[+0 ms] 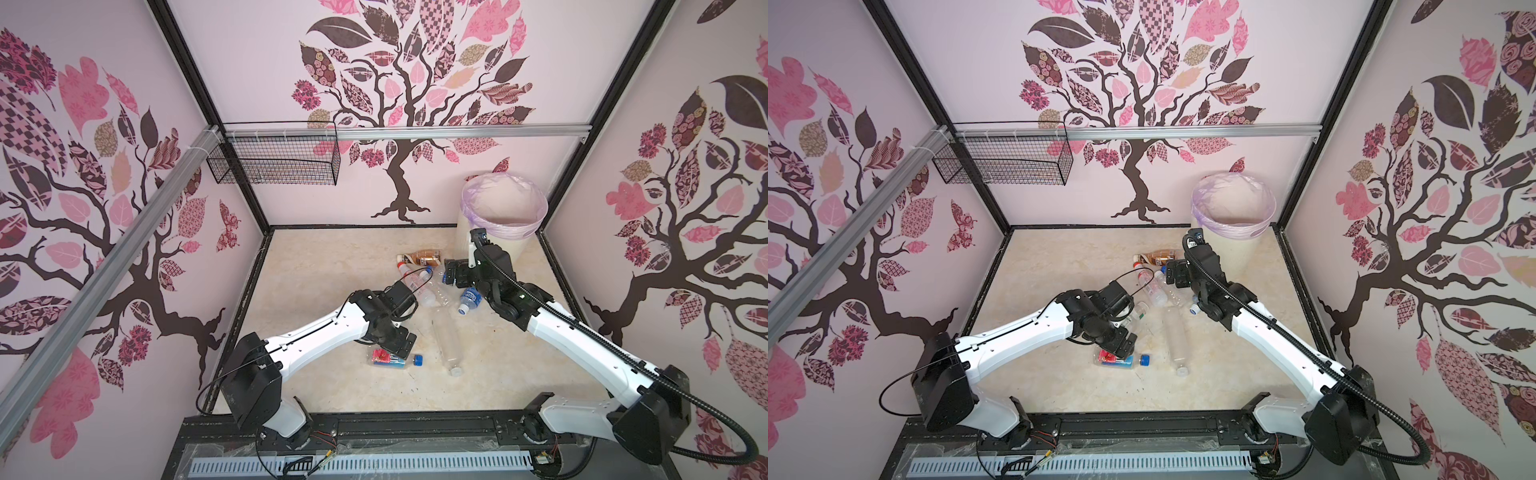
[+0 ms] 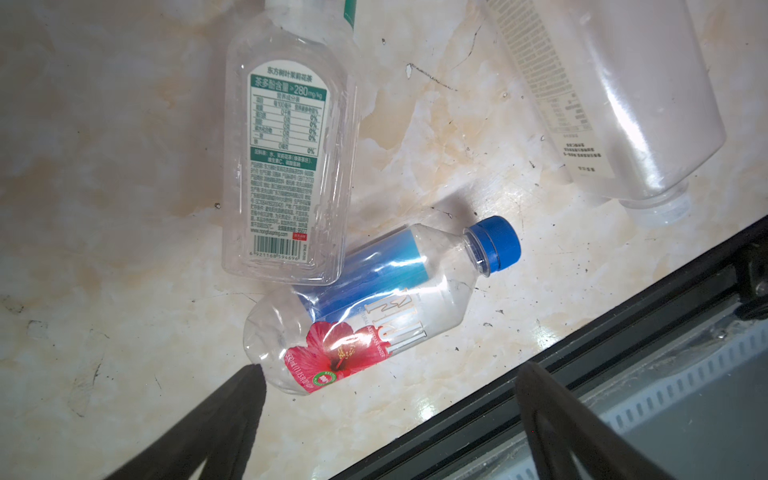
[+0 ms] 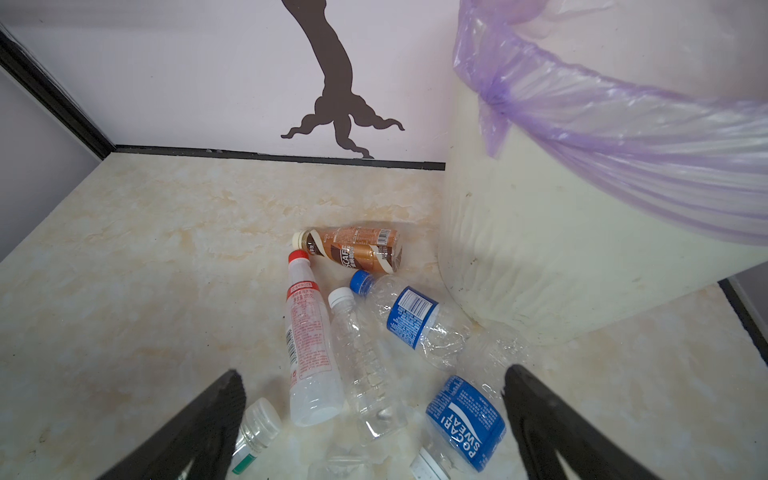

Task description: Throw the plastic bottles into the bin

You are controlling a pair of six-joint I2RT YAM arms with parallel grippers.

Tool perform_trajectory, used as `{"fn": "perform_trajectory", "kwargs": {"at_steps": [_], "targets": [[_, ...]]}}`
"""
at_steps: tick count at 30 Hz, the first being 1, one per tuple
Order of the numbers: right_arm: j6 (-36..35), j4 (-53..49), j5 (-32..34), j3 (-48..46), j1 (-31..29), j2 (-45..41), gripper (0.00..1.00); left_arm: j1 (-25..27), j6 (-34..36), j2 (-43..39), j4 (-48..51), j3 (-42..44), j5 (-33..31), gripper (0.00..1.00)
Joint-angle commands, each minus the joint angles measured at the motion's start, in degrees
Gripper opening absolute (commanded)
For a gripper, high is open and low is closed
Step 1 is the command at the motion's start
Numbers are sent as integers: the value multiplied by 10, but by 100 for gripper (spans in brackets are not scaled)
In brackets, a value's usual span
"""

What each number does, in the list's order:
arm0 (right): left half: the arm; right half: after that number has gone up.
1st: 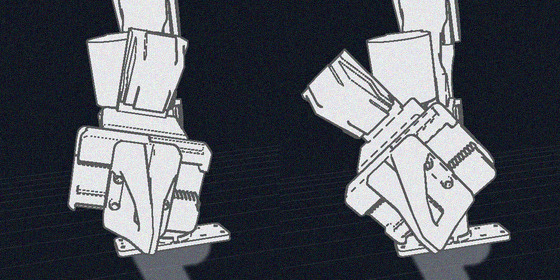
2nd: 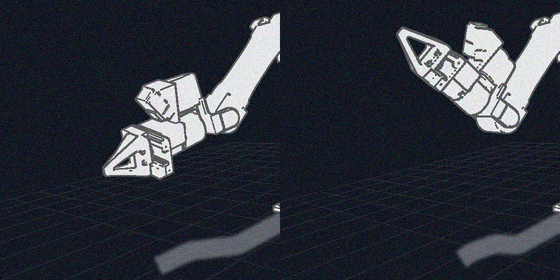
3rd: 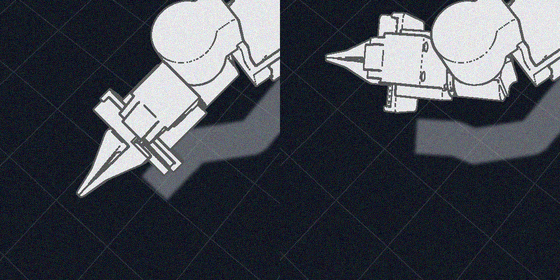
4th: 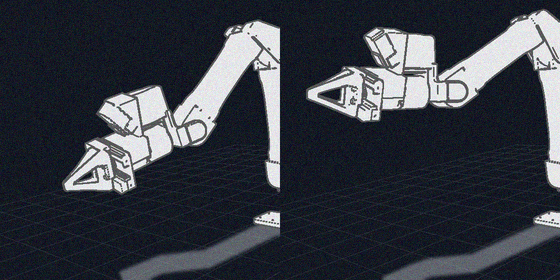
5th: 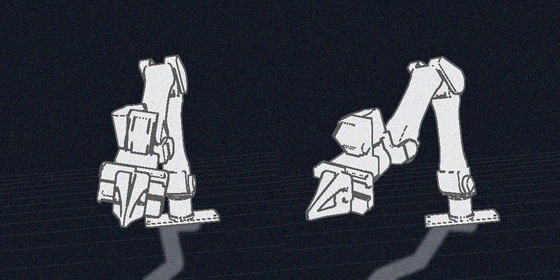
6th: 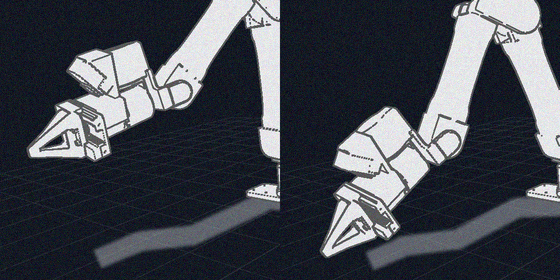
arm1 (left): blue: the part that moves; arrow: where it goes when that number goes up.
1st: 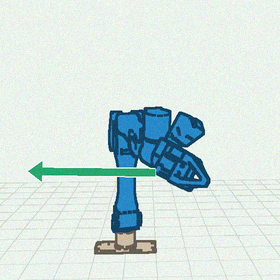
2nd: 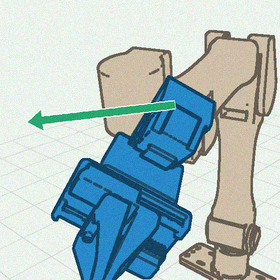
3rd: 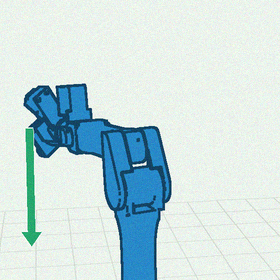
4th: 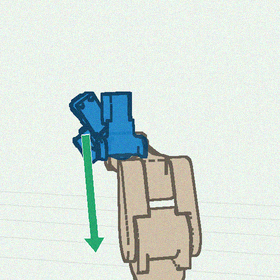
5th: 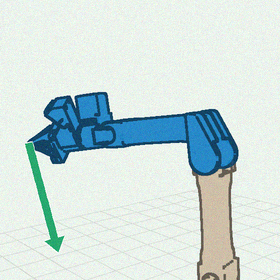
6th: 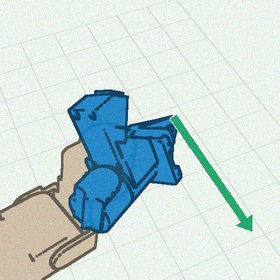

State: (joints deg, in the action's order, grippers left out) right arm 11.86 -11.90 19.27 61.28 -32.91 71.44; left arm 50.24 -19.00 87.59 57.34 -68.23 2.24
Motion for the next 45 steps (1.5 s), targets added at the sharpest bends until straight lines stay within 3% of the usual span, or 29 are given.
{"fn": "perform_trajectory", "kwargs": {"at_steps": [1, 11, 19, 45], "targets": [[8, -16, -3, -1, 5, -21, 100, 14, 16, -3, -15, 23, -17, 98], [17, -30, -9, 1, 24, -18, 99, 27, 24, 3, -37, 51, -26, 98], [21, -26, -20, -4, 35, -24, 99, 37, 22, 23, -43, 70, -69, 98], [17, -17, -27, -11, 40, -30, 99, 61, 16, 75, -28, 44, -139, 98]]}}
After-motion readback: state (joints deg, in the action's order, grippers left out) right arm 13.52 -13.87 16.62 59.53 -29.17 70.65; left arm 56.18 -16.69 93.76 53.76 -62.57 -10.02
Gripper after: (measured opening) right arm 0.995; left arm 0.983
